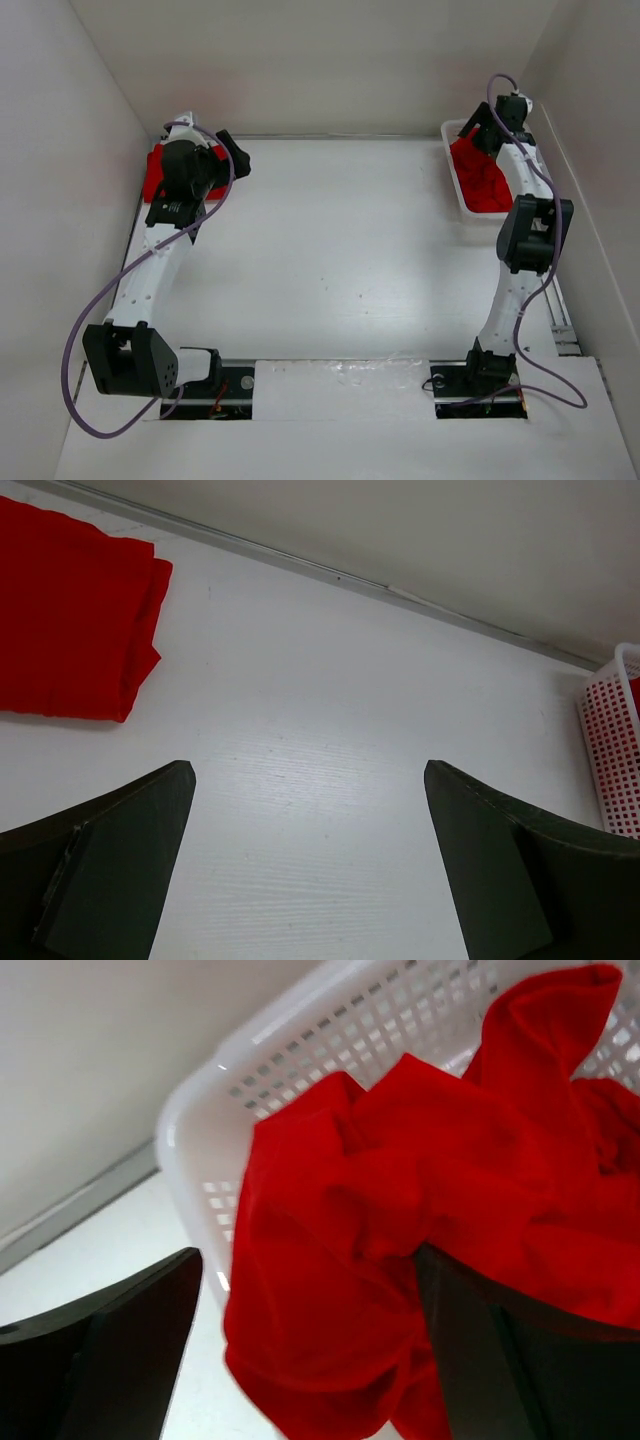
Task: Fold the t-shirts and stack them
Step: Grab crumpled tshirt from bin with the right arm
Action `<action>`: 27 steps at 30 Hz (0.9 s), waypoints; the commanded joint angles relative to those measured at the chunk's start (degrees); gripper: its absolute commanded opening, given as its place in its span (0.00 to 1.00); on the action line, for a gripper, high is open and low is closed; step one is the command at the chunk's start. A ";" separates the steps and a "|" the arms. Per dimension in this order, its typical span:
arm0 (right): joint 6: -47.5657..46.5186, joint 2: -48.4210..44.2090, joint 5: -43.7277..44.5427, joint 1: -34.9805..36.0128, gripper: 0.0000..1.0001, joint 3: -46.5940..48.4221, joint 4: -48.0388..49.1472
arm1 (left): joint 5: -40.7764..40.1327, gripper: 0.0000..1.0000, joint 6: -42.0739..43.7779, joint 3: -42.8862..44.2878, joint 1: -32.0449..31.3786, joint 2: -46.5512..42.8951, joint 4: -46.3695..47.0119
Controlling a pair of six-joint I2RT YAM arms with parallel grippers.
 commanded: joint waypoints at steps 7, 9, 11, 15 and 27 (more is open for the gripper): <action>2.01 1.96 5.20 0.60 0.48 4.97 -1.14 | -0.64 1.00 0.65 -1.13 0.01 -0.95 0.39; 2.01 2.66 5.20 0.60 0.16 6.82 -2.30 | -0.64 1.00 0.65 -1.13 0.01 -0.95 0.39; 2.01 2.66 5.20 0.60 0.00 7.44 -3.00 | -0.64 1.00 0.65 -1.13 0.01 -0.95 0.39; 2.01 0.21 4.68 0.60 0.00 7.44 -3.62 | -0.64 1.00 0.12 -1.13 0.01 -1.47 0.39; -2.39 -14.38 9.94 6.93 0.00 -2.14 -0.36 | 1.46 1.00 -0.94 -0.61 0.01 -1.47 -0.66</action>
